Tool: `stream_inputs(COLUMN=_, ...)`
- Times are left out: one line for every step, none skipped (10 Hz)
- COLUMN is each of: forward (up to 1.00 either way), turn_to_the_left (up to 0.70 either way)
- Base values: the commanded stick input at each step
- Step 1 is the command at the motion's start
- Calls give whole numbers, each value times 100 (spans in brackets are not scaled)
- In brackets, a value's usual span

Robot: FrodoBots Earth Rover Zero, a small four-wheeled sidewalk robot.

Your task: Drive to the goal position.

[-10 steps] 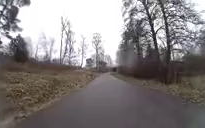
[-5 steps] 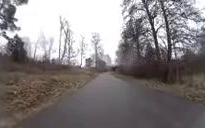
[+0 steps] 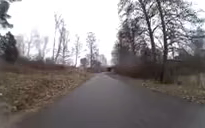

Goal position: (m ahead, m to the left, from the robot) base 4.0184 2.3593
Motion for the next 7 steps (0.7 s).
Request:
stream_inputs(forward=70, turn_to_the_left=0)
stream_inputs(forward=70, turn_to_the_left=0)
stream_inputs(forward=70, turn_to_the_left=0)
stream_inputs(forward=70, turn_to_the_left=0)
stream_inputs(forward=70, turn_to_the_left=0)
stream_inputs(forward=70, turn_to_the_left=0)
stream_inputs(forward=70, turn_to_the_left=0)
